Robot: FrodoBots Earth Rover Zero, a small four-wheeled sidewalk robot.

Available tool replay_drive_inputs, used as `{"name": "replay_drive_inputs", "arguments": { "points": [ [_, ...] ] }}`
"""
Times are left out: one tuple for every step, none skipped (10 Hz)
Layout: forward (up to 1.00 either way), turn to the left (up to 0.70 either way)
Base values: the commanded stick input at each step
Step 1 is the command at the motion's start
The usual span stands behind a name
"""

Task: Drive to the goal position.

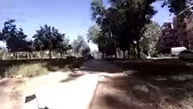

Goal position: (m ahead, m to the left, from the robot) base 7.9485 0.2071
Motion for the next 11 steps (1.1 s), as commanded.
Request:
{"name": "replay_drive_inputs", "arguments": {
  "points": [
    [0.70,0.00],
    [0.70,0.00],
    [0.70,0.00],
    [0.70,0.00],
    [0.70,0.00],
    [0.70,0.00],
    [0.70,0.00],
    [0.70,0.00],
    [0.70,0.00],
    [0.70,0.00],
    [0.70,0.00]
  ]
}}
